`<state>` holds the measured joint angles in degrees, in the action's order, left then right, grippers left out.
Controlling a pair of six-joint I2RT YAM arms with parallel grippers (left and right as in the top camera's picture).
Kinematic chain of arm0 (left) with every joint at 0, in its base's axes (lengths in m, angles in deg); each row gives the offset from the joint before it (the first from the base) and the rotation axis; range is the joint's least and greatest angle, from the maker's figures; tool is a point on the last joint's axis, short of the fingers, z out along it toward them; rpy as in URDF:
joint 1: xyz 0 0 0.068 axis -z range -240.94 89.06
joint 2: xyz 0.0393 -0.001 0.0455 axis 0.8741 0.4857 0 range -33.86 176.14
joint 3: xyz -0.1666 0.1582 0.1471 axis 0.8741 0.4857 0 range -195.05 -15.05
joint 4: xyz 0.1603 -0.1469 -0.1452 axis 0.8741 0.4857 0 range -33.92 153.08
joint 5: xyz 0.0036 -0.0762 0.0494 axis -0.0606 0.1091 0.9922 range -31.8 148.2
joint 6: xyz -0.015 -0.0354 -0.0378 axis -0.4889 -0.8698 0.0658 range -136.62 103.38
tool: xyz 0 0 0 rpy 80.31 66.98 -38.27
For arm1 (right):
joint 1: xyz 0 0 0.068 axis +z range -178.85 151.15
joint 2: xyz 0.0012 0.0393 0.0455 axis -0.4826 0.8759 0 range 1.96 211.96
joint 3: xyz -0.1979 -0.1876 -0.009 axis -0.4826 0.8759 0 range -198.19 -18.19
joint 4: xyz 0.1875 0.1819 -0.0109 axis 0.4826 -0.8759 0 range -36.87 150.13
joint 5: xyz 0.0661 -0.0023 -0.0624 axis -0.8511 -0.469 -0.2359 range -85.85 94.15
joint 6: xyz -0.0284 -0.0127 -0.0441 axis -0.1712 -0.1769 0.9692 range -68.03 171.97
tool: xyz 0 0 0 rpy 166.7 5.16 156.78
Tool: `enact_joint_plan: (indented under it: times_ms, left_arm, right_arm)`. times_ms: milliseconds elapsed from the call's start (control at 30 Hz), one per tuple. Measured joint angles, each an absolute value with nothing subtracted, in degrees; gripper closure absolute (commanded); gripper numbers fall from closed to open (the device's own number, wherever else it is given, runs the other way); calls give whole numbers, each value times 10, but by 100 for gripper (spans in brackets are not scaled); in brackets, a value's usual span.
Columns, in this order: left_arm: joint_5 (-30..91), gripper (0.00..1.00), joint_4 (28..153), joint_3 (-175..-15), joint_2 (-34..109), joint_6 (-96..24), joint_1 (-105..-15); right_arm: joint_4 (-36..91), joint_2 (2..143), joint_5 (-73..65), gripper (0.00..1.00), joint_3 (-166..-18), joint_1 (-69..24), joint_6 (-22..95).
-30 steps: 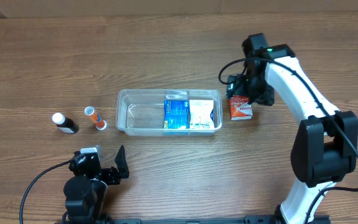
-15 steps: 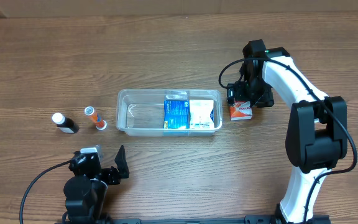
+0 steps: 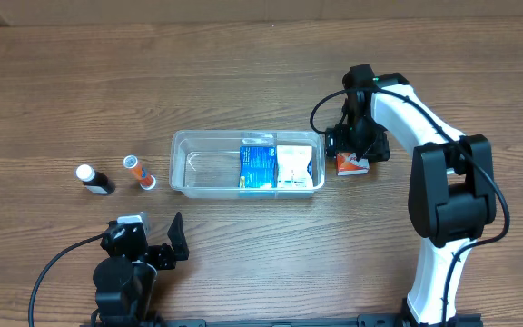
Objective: Pack container
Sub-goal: 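Move the right gripper to the red-and-white box and grasp it, then lower the red-and-white box into the container's left side and release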
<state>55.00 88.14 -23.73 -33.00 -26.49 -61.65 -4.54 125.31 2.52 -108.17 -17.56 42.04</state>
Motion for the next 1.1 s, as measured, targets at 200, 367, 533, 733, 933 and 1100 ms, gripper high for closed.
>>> enact_joint_plan:
  times_ms: [200,367,533,733,933,1100]
  left_arm:
    - [550,0,881,-237,-330,-265,-617]
    - [550,0,881,-237,-330,-265,-617]
    - [550,0,881,-237,-330,-265,-617]
    - [550,0,881,-237,-330,-265,-617]
    - [550,0,881,-237,-330,-265,-617]
    - [550,0,881,-237,-330,-265,-617]
  right_arm:
    - [-68,1256,46,31,-1082,-176,392]
    - [-168,1238,52,35,-1115,-176,385]
    - [-166,1031,59,34,-1149,-147,366]
    - [-82,944,60,34,-1172,34,285]
    - [23,1101,77,34,-1160,150,189]
    - [41,1178,80,29,-1160,183,148]
